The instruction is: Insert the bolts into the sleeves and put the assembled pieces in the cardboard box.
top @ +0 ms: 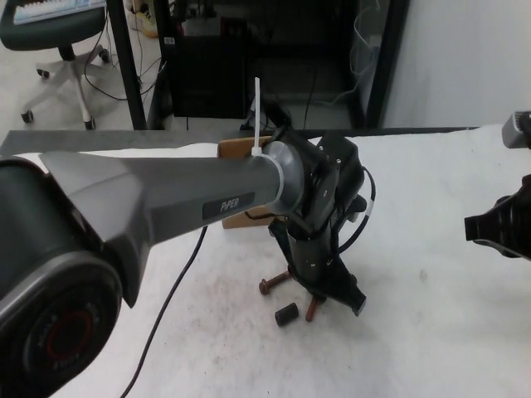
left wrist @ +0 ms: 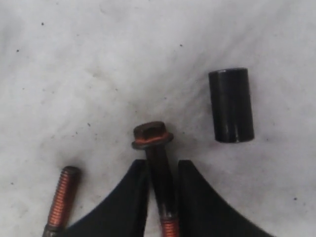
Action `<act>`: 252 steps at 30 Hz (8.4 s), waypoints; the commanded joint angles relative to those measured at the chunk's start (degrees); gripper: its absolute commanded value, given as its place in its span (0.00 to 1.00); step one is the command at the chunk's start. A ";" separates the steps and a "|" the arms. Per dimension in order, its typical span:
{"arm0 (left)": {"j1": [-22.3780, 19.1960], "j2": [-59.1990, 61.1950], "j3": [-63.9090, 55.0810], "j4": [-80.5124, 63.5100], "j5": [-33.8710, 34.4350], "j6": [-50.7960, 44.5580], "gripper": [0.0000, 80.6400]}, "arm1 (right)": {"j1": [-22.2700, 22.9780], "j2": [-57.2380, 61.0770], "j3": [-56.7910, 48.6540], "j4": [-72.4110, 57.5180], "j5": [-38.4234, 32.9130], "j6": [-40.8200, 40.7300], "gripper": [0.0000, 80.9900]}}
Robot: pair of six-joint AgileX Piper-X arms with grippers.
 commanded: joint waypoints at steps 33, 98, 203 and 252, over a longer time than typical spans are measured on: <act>12.97 -21.24 2.84 21.33 -0.44 14.71 0.00 | 7.23 -2.05 -0.71 -2.35 -12.38 2.61 0.01; 19.76 -21.24 31.49 -4.79 4.40 23.19 0.39 | 22.65 1.37 -7.30 -4.94 -4.20 2.90 0.01; 24.71 -76.12 51.01 -21.22 20.68 1.77 0.00 | 39.02 35.94 -30.69 9.70 3.08 -37.76 0.36; 24.71 -76.12 51.67 -16.25 19.38 5.20 0.00 | 39.31 44.89 -30.57 12.64 3.06 -46.97 0.36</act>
